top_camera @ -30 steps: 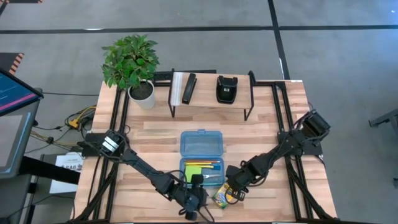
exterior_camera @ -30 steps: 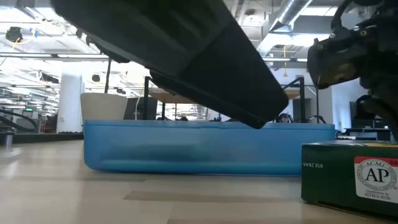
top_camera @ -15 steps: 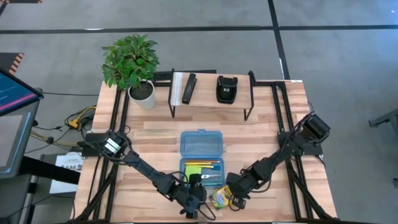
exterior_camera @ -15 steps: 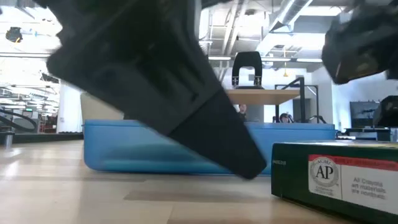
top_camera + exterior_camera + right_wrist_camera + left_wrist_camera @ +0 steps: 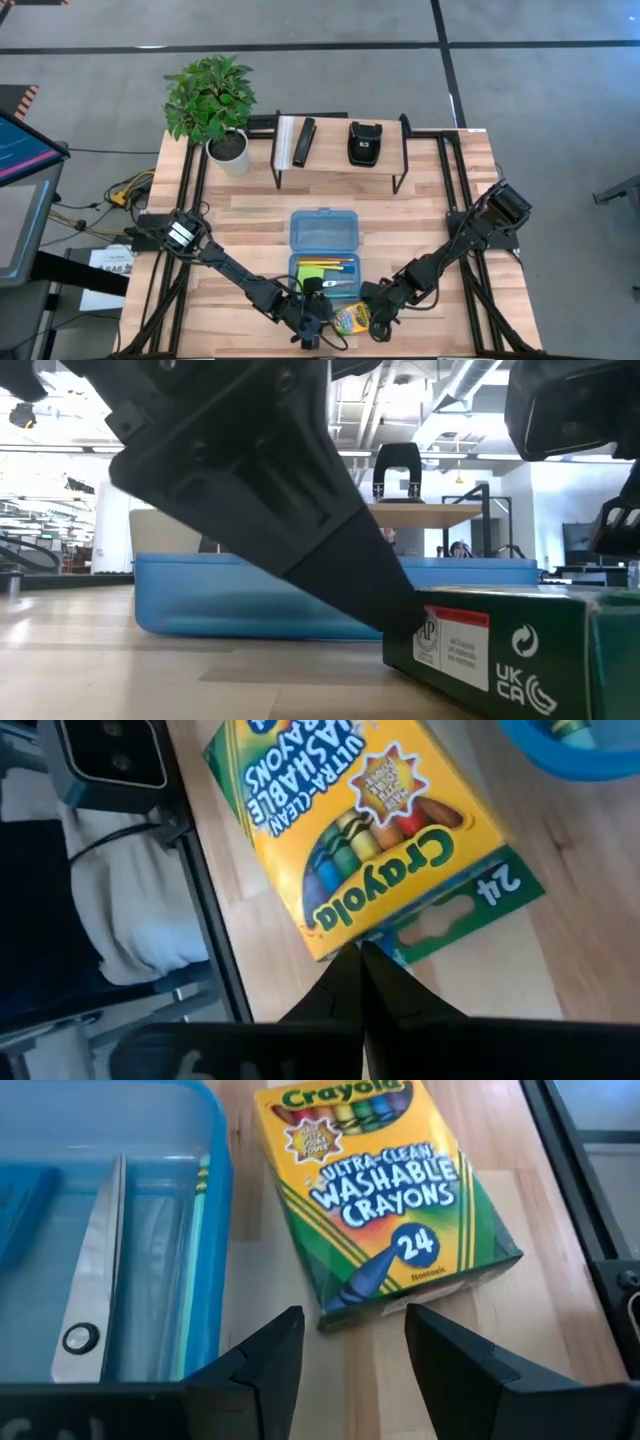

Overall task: Pack school essentials
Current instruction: Put the crayon box into the supply box

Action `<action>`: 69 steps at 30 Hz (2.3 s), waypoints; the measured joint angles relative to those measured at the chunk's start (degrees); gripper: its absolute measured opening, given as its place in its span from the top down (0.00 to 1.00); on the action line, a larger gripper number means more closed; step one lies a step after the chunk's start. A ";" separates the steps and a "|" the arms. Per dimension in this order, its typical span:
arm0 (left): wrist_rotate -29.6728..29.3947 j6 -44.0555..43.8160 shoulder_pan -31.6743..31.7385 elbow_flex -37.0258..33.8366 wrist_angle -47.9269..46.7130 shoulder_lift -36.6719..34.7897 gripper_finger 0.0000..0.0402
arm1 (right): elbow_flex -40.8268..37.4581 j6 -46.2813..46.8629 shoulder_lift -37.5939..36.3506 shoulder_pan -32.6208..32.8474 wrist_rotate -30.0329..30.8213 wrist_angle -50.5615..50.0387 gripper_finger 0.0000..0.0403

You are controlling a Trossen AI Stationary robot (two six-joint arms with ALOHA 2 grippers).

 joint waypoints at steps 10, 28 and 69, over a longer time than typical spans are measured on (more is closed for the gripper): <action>-0.38 -2.03 -0.37 0.07 -2.80 -0.11 0.58 | 0.00 -10.94 0.00 -0.50 3.15 -5.40 0.98; -2.80 -2.75 -0.39 0.00 1.01 -0.09 0.58 | 0.00 -16.37 -0.02 -0.85 3.44 -1.09 0.98; -4.09 -1.40 -0.22 11.38 -18.49 0.06 0.58 | 15.64 -21.10 -0.13 -5.67 2.59 -20.05 0.98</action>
